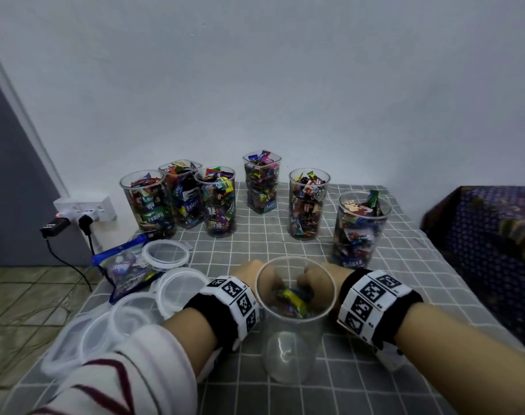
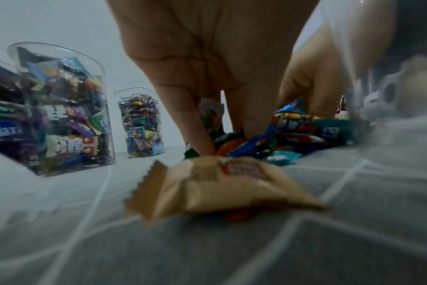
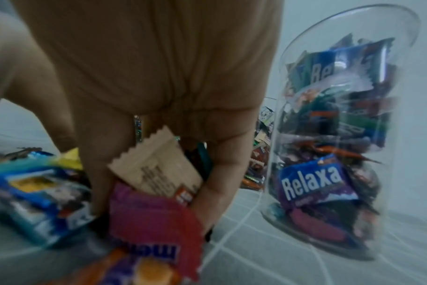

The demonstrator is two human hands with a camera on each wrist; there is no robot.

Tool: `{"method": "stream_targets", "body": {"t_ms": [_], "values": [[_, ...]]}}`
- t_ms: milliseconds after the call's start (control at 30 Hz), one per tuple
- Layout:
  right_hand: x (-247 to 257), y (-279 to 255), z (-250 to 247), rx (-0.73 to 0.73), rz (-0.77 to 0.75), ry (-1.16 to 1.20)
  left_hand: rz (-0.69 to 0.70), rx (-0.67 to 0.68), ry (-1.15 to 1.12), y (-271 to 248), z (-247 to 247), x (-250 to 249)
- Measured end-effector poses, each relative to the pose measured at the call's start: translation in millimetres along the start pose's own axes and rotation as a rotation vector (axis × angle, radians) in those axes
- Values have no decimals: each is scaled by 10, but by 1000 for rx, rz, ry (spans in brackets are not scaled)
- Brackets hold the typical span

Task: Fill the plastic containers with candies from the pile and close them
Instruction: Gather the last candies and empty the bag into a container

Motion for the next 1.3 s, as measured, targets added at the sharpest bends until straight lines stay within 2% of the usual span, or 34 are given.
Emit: {"method": "stream_targets", "body": {"t_ms": [200,333,433,533,633,767,900,1100,1300], "values": [[-111,-127,-42,-61,51,-23,-70,-145,-171,-169,-202,4],[-323,-206,-165,-146,145,114,-131,-286,-226,-366,-461,91],[-405,-326,-363,-235,173,233,-130,-389,-444,-545,-671,119],[-389,-509,-632,-347,139,413,-147,-501,-599,-703,-871,160],[-299,-721,-939,-451,71,557,-118,-579,-663,-796,-1030,184],[-31,-970,-1254,-511,-60,663,-123,-671,-759,-936,-1186,245],[278,-1073,-1296,-518,-138,594,-106,-709,-864,-1019,-1264,252],[631,-1163,-1147,-541,-189,188,-101,-727,-973,-1108,-1266,274],[747,-1293,-1085,-529,-220,211,-61,-737,-1038,-1221,-1346,190]]}}
Point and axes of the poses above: each hand's wrist, its own y-axis towards the middle knuckle, its own z-axis out of the palm, x = y × z, the point moved 10 cm from there along y, towards the middle knuckle, and after that the axes turned 1 degree about -x, right-handed, at the moved point
